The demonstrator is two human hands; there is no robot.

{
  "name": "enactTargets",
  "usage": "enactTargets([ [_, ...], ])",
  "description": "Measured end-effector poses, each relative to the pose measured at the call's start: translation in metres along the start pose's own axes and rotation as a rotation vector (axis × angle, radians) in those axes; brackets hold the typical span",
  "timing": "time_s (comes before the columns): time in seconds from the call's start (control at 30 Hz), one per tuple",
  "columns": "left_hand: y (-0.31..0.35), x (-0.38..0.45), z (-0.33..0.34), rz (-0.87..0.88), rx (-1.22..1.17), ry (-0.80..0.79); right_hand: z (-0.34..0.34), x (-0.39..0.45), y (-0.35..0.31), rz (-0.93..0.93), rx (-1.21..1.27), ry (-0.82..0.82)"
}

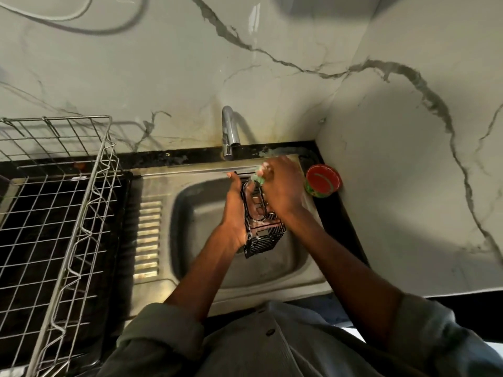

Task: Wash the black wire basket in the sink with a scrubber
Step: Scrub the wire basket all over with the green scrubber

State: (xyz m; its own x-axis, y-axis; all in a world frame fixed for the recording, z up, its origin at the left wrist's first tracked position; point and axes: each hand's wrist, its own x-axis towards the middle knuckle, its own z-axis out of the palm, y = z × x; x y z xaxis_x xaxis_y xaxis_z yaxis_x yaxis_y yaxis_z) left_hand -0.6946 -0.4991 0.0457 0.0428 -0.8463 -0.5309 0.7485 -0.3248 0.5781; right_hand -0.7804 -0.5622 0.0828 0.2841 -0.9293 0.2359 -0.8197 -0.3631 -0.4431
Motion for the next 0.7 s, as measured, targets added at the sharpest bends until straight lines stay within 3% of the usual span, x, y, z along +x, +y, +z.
enactTargets([
  [0.17, 0.006, -0.003, 0.001, 0.051, 0.105, 0.071, 0.004, 0.018, -0.018, 0.022, 0.084, -0.011],
  [0.33, 0.006, 0.004, -0.005, 0.104, -0.168, 0.17, 0.01, -0.014, -0.04, -0.202, 0.042, 0.007],
  [0.5, 0.007, 0.002, -0.006, 0.031, -0.011, 0.109, 0.003, 0.004, -0.01, 0.094, -0.021, 0.067],
  [0.7, 0.001, 0.006, 0.0, 0.098, -0.031, 0.117, 0.005, -0.014, -0.041, -0.159, 0.133, -0.047],
])
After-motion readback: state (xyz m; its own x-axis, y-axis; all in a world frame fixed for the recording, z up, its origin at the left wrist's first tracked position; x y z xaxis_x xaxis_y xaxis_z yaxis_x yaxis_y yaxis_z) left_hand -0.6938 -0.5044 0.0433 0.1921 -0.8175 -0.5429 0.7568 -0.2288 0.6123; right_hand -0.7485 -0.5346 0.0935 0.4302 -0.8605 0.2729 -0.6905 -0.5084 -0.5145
